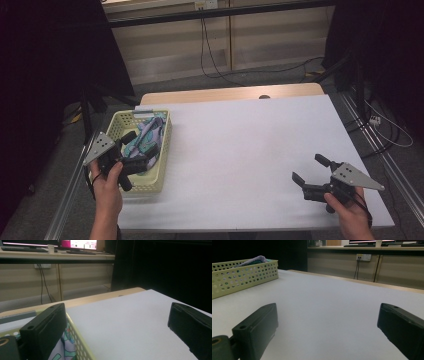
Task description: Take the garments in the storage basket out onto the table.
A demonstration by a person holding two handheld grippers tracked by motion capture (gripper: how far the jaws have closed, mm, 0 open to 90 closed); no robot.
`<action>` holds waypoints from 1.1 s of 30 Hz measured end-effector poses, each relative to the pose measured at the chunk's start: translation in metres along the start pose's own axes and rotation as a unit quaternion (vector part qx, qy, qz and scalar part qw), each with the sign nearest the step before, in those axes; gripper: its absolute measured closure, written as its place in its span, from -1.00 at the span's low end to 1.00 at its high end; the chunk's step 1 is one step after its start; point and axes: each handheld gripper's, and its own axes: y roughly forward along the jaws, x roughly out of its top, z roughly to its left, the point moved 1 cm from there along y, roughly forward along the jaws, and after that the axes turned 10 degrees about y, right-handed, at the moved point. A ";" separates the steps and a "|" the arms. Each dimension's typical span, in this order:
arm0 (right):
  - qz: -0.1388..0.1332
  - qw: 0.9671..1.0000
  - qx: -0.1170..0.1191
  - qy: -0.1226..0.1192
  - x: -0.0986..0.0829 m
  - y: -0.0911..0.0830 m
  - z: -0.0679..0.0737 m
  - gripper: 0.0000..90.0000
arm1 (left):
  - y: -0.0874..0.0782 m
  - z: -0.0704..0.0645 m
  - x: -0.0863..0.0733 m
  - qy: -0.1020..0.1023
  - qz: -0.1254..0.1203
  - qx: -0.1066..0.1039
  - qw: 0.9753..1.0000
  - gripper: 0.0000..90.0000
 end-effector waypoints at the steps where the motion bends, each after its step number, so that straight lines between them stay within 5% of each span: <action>1: 0.000 1.000 0.000 0.000 0.000 0.000 0.000 -0.93 | 0.001 0.001 0.001 -0.002 -0.001 -0.001 1.000 -0.95; 19: 0.000 1.000 0.002 -0.001 0.000 0.000 0.000 -0.93 | 0.026 0.026 0.013 -0.001 0.014 0.016 1.000 -0.95; 33: 0.002 1.000 0.003 -0.003 0.000 0.000 0.001 -0.93 | 0.040 0.041 0.007 -0.011 0.024 0.022 0.999 -0.95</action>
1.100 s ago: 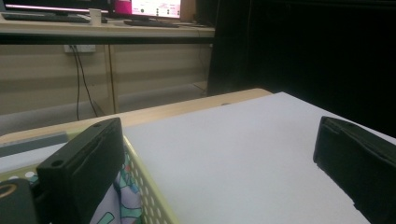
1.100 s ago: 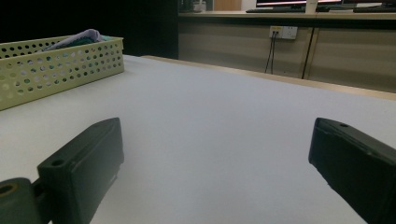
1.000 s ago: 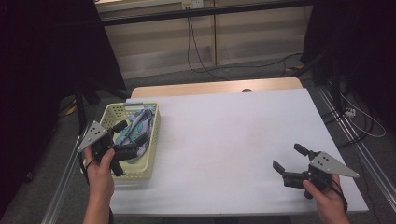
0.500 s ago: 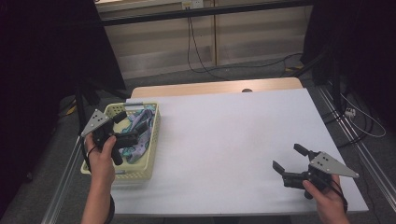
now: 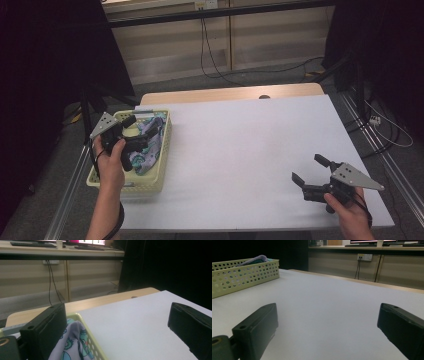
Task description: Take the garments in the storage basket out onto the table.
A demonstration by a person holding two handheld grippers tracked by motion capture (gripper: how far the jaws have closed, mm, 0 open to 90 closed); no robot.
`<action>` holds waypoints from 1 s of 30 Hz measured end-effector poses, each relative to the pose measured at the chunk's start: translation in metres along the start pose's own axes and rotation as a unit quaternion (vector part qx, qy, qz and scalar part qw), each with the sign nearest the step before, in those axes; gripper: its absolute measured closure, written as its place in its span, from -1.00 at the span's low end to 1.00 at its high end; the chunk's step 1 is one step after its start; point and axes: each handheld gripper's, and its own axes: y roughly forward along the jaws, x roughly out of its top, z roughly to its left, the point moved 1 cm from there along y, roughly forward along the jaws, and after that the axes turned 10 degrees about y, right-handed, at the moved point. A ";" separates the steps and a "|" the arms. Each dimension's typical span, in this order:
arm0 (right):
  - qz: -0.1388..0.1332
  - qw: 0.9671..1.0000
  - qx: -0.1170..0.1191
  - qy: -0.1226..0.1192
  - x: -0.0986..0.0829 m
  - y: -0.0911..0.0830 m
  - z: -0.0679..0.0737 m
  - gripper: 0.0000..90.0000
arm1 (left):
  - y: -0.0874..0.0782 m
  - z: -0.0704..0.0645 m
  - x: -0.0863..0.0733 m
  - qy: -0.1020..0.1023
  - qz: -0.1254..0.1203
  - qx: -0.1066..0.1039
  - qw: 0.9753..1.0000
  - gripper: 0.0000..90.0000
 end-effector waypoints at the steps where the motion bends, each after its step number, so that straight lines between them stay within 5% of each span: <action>1: 0.000 1.000 0.001 0.001 0.000 0.000 0.000 -0.93 | 0.001 0.001 0.000 0.002 0.003 0.001 1.000 -0.95; 30: 0.003 1.000 0.007 0.003 -0.001 0.001 0.000 -0.93 | 0.024 0.031 -0.019 -0.015 0.042 0.020 0.999 -0.94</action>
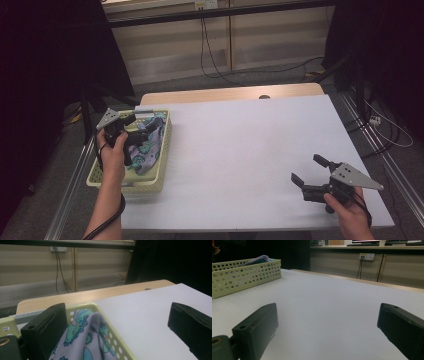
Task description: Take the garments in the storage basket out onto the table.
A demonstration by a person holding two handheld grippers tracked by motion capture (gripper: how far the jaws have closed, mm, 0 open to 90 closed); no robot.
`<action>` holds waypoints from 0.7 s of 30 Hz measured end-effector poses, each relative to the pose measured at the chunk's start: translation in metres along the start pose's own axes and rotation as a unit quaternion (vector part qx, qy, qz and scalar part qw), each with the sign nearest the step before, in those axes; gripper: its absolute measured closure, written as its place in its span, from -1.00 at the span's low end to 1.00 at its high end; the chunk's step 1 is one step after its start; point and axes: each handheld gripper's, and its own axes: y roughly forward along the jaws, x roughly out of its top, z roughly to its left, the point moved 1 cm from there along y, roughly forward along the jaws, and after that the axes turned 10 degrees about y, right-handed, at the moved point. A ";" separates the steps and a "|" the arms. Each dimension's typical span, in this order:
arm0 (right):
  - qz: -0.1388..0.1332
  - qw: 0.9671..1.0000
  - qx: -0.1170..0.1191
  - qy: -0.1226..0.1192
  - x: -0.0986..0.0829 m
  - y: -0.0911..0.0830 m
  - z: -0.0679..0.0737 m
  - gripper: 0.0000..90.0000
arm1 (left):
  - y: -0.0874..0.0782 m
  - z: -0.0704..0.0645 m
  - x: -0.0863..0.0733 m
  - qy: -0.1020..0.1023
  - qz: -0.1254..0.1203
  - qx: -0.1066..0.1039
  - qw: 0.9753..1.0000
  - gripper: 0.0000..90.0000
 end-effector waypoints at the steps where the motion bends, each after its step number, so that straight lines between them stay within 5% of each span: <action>1: 0.000 1.000 0.000 -0.001 0.000 0.000 0.000 -0.93 | 0.000 0.000 0.000 0.000 0.000 0.000 1.000 -0.94; 21: 0.001 1.000 0.001 0.000 0.000 0.000 0.000 -0.93 | 0.021 0.024 -0.014 0.017 0.070 0.013 0.997 -0.94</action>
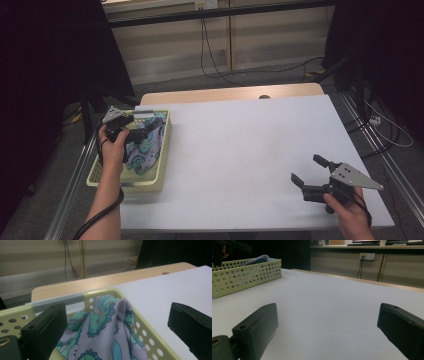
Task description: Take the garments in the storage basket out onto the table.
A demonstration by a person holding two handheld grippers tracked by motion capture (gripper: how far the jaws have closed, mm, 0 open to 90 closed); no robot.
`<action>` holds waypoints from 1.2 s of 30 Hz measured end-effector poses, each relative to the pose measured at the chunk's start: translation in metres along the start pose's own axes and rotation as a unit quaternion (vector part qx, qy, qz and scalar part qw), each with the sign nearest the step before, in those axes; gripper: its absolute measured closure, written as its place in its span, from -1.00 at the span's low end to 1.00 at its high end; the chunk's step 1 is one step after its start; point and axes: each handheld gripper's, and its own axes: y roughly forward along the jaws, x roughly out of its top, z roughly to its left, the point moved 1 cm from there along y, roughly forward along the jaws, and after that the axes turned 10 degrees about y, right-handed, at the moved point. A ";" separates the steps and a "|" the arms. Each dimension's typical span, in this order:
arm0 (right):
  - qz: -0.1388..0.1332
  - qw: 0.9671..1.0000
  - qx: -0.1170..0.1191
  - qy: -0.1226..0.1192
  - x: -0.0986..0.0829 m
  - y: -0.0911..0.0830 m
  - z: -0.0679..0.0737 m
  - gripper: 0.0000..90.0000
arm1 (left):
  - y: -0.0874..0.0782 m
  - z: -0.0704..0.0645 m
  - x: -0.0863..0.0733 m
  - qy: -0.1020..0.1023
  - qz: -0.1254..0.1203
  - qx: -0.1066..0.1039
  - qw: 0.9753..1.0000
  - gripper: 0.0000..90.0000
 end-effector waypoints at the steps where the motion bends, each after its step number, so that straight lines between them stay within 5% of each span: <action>1: 0.000 1.000 0.000 0.000 0.000 0.000 0.000 -0.93 | 0.002 0.001 -0.001 0.000 0.005 0.000 1.000 -0.94; 18: -0.001 1.000 0.002 0.002 0.000 0.000 -0.001 -0.93 | 0.031 0.007 -0.024 0.006 0.087 -0.005 0.996 -0.91; 28: 0.002 1.000 0.002 0.002 -0.001 0.001 0.000 -0.93 | 0.049 0.010 -0.040 0.021 0.158 -0.013 0.987 -0.87; 31: 0.001 1.000 0.003 0.003 -0.001 0.001 0.000 -0.93 | 0.054 0.011 -0.046 0.009 0.171 -0.015 0.985 -0.86; 36: 0.002 1.000 0.007 0.003 -0.001 0.001 0.000 -0.93 | 0.058 0.011 -0.048 0.015 0.187 -0.016 0.982 -0.89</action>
